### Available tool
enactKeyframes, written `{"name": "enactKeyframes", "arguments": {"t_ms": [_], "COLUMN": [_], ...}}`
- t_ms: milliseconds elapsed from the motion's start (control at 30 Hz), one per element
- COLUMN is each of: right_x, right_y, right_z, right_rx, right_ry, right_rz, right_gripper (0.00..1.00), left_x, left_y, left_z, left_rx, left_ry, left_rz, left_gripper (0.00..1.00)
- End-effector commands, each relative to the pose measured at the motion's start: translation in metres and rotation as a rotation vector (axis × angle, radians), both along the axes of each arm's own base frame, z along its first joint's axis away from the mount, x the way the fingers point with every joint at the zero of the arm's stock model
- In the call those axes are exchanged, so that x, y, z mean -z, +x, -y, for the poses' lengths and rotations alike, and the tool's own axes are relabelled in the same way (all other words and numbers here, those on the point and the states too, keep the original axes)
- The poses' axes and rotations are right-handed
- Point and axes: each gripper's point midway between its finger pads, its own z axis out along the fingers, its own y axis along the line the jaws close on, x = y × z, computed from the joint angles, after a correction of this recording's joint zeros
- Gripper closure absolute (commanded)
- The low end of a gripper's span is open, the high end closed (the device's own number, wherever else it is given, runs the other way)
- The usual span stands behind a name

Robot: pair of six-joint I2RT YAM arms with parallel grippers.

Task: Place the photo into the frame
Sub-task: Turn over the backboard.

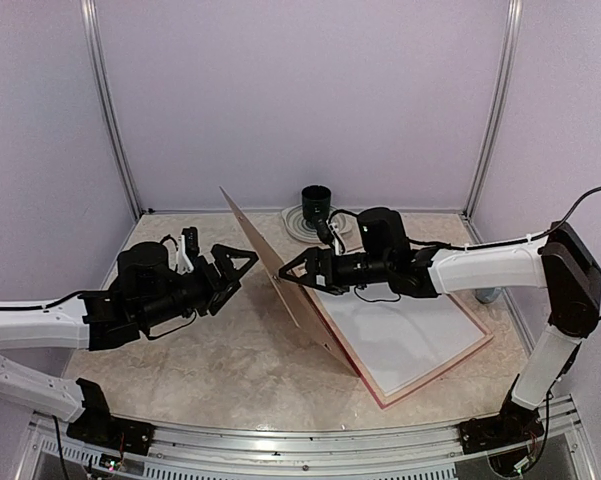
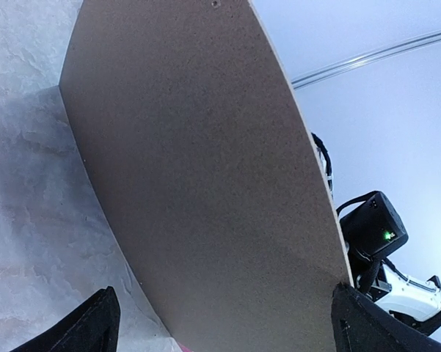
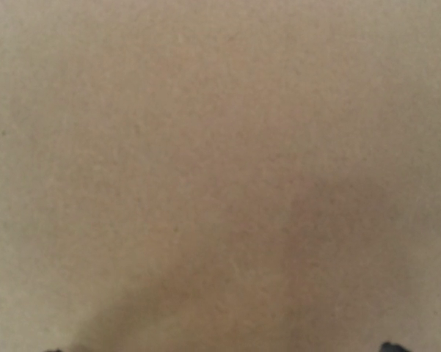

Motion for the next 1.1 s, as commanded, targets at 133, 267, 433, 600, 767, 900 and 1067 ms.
{"name": "enactKeyframes", "arguments": {"t_ms": [133, 267, 433, 600, 767, 900, 1067], "right_x": [0.007, 0.007, 0.010, 0.010, 0.014, 0.017, 0.017], "right_y": [-0.002, -0.001, -0.002, -0.002, -0.003, -0.004, -0.004], "right_z": [0.002, 0.002, 0.002, 0.003, 0.005, 0.006, 0.005], "right_rx": [-0.008, -0.008, -0.009, -0.007, -0.002, -0.004, -0.006], "right_ry": [0.001, 0.003, 0.001, 0.001, -0.007, -0.007, -0.006], "right_rz": [-0.013, -0.014, -0.019, -0.019, -0.020, -0.027, -0.027], "right_gripper": [0.07, 0.07, 0.07, 0.07, 0.07, 0.07, 0.07], "left_x": [-0.031, -0.030, -0.024, -0.010, 0.011, 0.019, 0.023], "left_y": [-0.004, -0.005, -0.005, -0.006, -0.012, -0.018, -0.028], "left_z": [-0.002, -0.001, 0.000, -0.003, -0.010, -0.016, -0.026], "left_rx": [0.000, 0.004, 0.008, -0.007, -0.031, -0.044, -0.057], "left_ry": [-0.087, -0.086, -0.084, -0.060, -0.024, 0.002, 0.036], "left_rz": [0.051, 0.045, 0.029, -0.022, -0.126, -0.181, -0.239], "left_gripper": [0.01, 0.01, 0.01, 0.01, 0.04, 0.08, 0.14]}}
